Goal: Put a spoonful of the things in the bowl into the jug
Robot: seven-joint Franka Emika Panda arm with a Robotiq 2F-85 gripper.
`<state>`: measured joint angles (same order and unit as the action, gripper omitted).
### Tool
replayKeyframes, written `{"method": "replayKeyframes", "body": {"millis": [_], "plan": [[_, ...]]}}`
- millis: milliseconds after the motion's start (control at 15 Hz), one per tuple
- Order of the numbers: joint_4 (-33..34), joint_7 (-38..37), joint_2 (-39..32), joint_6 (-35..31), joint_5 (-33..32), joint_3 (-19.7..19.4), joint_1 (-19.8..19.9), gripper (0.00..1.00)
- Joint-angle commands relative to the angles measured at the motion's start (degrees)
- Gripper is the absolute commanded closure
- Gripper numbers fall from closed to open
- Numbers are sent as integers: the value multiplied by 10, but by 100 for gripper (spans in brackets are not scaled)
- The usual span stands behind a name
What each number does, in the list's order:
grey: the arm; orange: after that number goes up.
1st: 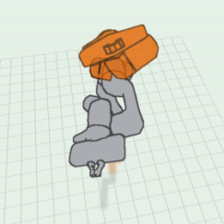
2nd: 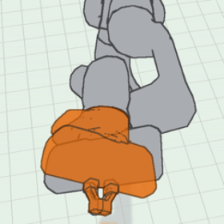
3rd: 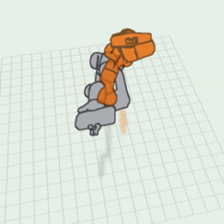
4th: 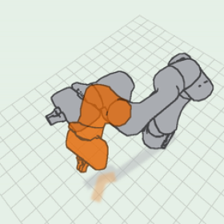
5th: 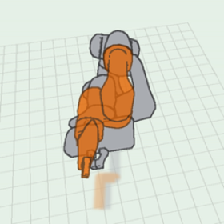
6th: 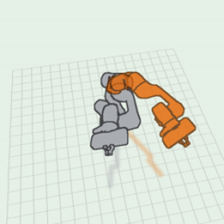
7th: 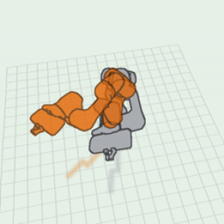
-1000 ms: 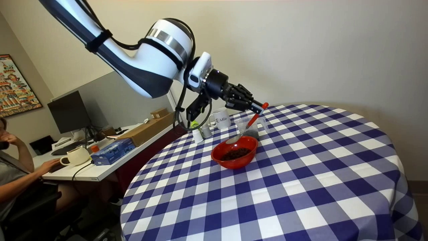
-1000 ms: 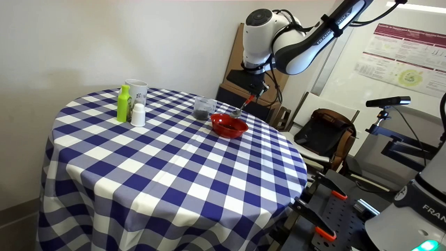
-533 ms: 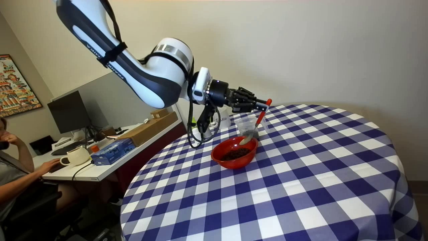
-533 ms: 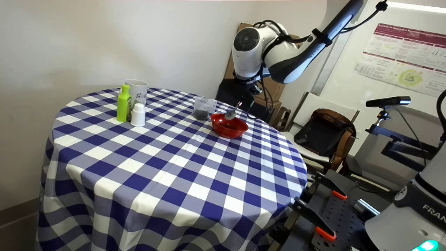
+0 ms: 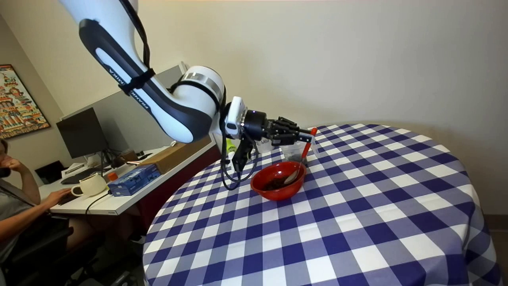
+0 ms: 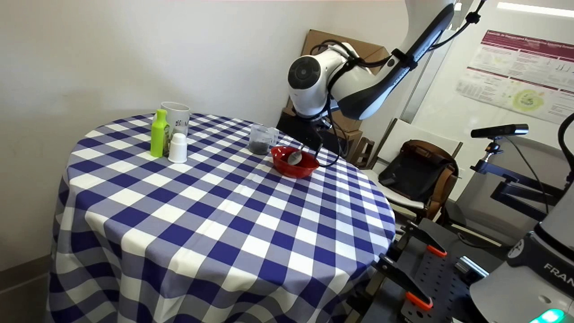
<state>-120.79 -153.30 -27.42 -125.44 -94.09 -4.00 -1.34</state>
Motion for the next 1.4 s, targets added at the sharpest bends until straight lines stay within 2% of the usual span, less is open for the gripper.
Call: {"method": "replayKeyframes", "body": {"millis": [0,267,533,1333], "plan": [[-12,-22,-5,25,-37,21,5,95],[-21,-15,-6,30,-39,34,8,95],[-24,4,-7,24,-7,44,15,95],[5,74,-19,8,186,43,47,95]]}}
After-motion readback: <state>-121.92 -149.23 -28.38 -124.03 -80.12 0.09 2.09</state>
